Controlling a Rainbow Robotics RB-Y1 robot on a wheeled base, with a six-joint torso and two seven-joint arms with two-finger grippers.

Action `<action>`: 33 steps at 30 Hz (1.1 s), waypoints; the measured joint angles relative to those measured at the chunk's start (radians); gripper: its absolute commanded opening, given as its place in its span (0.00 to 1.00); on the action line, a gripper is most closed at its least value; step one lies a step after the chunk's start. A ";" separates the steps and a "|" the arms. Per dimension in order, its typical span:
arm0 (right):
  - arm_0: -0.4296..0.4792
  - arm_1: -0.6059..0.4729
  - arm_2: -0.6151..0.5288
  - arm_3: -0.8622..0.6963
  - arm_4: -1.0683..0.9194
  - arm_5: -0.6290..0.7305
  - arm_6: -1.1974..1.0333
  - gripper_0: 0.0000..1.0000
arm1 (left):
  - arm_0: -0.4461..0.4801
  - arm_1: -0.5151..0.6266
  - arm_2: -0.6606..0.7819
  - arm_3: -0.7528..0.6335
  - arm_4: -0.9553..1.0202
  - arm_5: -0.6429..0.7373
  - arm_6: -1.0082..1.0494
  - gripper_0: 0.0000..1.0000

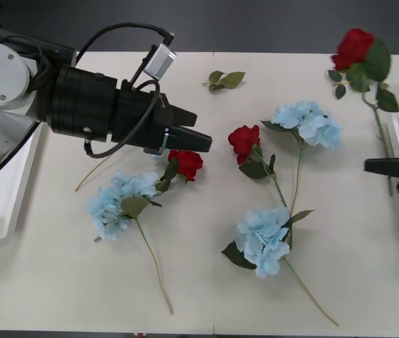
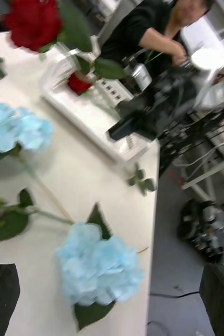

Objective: Put the red flowers into the right box and the blue flowers into the left box

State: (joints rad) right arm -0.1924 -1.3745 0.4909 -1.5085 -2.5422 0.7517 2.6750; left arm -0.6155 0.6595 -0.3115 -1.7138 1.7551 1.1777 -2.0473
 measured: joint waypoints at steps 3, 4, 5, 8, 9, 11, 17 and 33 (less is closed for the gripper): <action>0.000 -0.026 -0.012 0.107 0.037 0.041 0.000 0.00 | 0.000 0.032 0.000 0.000 -0.086 0.000 0.000 1.00; 0.000 -0.033 -0.013 0.139 0.046 0.049 0.000 0.00 | 0.000 0.042 0.000 0.000 -0.117 0.000 0.000 1.00; 0.000 -0.039 -0.013 0.170 0.055 0.052 0.000 0.00 | 0.000 0.051 0.000 0.000 -0.144 0.000 0.000 1.00; 0.000 -0.054 -0.013 0.246 0.087 0.052 0.000 0.00 | 0.000 0.074 0.000 0.000 -0.230 0.000 0.000 1.00; 0.000 -0.058 -0.013 0.269 0.097 0.052 0.000 0.00 | 0.000 0.081 0.000 0.000 -0.259 0.000 0.000 1.00; 0.000 -0.067 -0.013 0.306 0.108 0.051 0.000 0.00 | 0.000 0.094 0.000 0.000 -0.312 0.000 0.000 1.00; 0.000 -0.071 -0.013 0.402 0.186 -0.014 0.000 0.00 | -0.001 0.116 0.001 0.000 -0.495 0.061 0.000 1.00; -0.001 -0.045 -0.012 0.665 0.335 -0.096 0.001 0.00 | -0.162 0.116 -0.090 0.193 -0.712 0.241 0.000 1.00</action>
State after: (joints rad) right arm -0.1929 -1.4197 0.4784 -0.8432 -2.2067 0.6561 2.6757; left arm -0.7777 0.7754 -0.4014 -1.5212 1.0432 1.4183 -2.0468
